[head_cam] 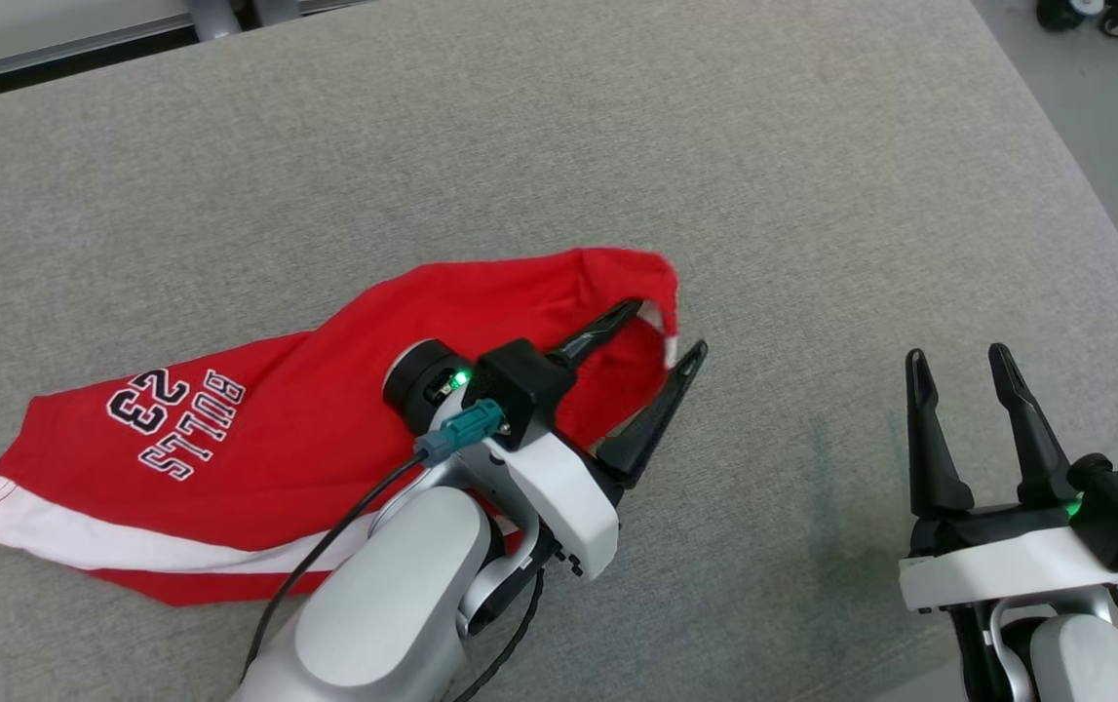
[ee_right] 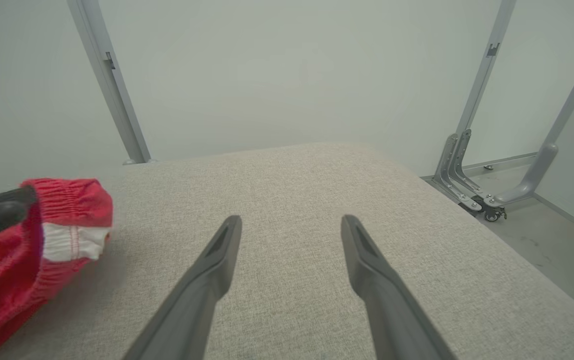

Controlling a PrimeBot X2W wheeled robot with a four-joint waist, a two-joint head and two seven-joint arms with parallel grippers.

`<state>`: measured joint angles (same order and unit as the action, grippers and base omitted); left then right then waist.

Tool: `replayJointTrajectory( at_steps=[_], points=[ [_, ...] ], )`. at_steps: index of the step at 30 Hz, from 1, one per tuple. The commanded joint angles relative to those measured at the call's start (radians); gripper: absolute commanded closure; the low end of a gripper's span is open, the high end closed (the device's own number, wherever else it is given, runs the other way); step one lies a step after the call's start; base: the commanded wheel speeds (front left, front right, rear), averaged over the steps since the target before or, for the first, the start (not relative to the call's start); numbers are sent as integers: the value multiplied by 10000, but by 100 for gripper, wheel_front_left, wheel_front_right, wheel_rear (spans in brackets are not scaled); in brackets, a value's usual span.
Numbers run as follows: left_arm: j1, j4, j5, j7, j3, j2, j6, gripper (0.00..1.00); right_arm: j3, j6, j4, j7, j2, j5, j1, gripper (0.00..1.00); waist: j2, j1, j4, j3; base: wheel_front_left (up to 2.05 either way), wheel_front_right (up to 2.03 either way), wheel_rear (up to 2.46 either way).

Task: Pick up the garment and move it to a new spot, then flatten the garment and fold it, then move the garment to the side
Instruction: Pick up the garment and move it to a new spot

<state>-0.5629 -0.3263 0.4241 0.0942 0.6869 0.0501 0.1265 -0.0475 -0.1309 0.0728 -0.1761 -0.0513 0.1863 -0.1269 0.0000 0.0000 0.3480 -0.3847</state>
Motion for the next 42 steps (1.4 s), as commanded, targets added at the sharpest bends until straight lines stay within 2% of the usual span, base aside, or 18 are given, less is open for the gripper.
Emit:
replayJointTrajectory(
  at_steps=[1, 7, 12, 18, 21, 23, 25, 31, 42],
  points=[
    [-213, -74, 35, 140, 72, 96, 33, 0, -44, 3, 37, -77, -7, 2, -142, 0, 0, 0, -191, 63, 0, 0, 0],
    [444, 39, 202, 752, 72, 315, -49, 0, 14, 3, 255, -8, -13, -172, -126, 0, 0, 0, -974, 701, 0, 0, 0],
    [1157, 398, 484, 1251, -651, 652, -713, 0, 44, 3, 269, 194, -12, -320, -9, 0, 0, 0, -1644, 1314, 0, 0, 0],
    [1958, 803, 722, 1649, -2211, 1321, -1626, 0, 44, 3, 118, 522, -165, -415, 110, 0, 0, 0, -2277, 1845, 0, 0, 0],
    [2487, 1044, 787, 1703, -3067, 1677, -1921, 0, 83, 3, 18, 641, -248, -395, 255, 0, 0, 0, -2577, 2079, 0, 0, 0],
    [3018, 1421, 715, 1710, -4058, 1972, -2133, 0, 151, 3, -79, 767, -325, -373, 331, 0, 0, 0, -2812, 2280, 0, 0, 0],
    [3435, 1613, 685, 1701, -4561, 2109, -2193, 0, 212, 3, -124, 843, -364, -370, 478, 0, 0, 0, -2975, 2416, 0, 0, 0],
    [4486, 2047, 710, 1705, -5476, 2395, -1952, 0, 203, 3, -319, 1084, -479, -287, 888, 0, 0, 0, -3271, 2893, 0, 0, 0],
    [6032, 2766, 605, 1474, -5335, 2581, -2144, 0, 15, 3, -470, 1521, -697, -13, 1527, 0, 0, 0, -3279, 3858, 0, 0, 0]
  ],
)
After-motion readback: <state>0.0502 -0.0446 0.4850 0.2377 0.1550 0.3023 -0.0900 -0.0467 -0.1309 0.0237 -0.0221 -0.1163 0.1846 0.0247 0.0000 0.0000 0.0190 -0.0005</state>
